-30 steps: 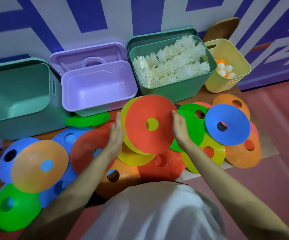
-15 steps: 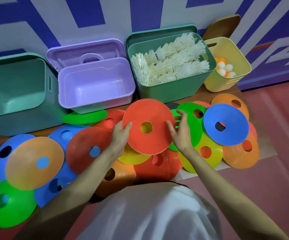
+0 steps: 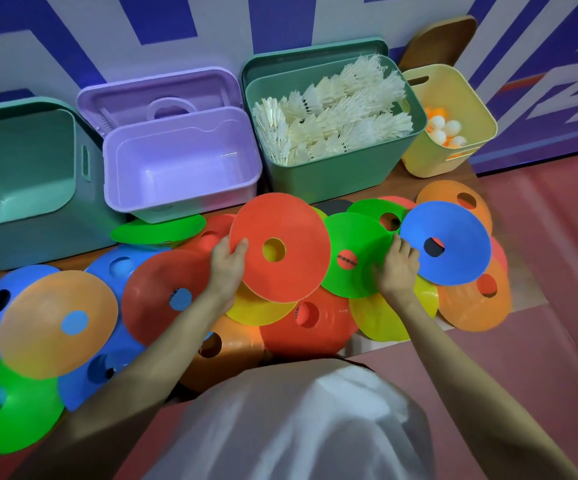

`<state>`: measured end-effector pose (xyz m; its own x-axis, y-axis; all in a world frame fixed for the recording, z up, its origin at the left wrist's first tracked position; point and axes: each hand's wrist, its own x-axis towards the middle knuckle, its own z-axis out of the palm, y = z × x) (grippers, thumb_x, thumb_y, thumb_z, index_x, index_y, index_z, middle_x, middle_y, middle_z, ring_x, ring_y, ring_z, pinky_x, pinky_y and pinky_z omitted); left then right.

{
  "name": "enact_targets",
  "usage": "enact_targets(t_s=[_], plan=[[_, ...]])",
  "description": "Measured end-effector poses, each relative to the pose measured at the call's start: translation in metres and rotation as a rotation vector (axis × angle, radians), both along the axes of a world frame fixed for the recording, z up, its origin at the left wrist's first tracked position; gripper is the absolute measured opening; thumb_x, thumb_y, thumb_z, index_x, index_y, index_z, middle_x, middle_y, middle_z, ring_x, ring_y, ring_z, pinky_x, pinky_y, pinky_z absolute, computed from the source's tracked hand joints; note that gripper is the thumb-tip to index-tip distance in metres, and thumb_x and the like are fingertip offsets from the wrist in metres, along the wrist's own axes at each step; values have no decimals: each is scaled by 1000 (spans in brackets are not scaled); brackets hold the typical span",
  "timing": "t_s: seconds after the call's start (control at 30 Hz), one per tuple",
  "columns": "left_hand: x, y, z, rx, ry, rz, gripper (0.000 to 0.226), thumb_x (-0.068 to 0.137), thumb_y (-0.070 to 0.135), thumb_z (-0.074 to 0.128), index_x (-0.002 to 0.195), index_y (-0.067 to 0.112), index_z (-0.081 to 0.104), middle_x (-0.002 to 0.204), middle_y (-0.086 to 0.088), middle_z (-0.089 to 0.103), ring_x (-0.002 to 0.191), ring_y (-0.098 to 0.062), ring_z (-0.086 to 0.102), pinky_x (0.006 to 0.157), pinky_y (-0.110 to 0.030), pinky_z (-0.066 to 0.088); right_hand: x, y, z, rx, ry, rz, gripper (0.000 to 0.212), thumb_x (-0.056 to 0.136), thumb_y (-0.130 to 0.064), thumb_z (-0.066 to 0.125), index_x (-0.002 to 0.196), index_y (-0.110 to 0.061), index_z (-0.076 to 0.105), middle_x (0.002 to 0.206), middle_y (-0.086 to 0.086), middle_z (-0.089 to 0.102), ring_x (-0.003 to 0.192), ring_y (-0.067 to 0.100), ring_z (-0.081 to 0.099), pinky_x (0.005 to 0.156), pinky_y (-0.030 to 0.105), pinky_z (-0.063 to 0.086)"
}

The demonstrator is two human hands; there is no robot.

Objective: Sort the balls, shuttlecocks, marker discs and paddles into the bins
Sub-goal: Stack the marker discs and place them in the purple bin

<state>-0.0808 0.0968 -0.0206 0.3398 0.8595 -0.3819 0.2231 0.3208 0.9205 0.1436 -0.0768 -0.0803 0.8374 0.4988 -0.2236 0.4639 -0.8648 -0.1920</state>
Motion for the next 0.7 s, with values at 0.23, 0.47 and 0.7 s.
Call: enact_targets(t_s=[0.23, 0.47, 0.7], plan=[[14, -10, 0, -14, 68, -20, 21, 99, 12, 49, 114, 15, 63, 105, -6, 68, 96, -21, 63, 80, -32, 51, 23, 2, 5, 170, 0, -63, 10, 92, -8, 49, 94, 2, 51, 96, 24, 55, 85, 41, 51, 63, 41, 32], [14, -3, -2, 47, 129, 65, 22, 99, 13, 46, 116, 12, 60, 116, -12, 66, 108, -29, 61, 96, -45, 49, -2, -7, 42, 676, -68, -255, 14, 103, -14, 35, 98, -1, 40, 67, 1, 42, 55, 23, 39, 52, 32, 21], [25, -4, 9, 116, 228, 112, 24, 100, 18, 44, 118, 6, 57, 111, -7, 61, 101, -23, 58, 82, -28, 42, -36, 1, 55, 955, -64, -350, 13, 100, -8, 40, 93, 2, 44, 70, -3, 37, 58, 14, 34, 56, 26, 20]])
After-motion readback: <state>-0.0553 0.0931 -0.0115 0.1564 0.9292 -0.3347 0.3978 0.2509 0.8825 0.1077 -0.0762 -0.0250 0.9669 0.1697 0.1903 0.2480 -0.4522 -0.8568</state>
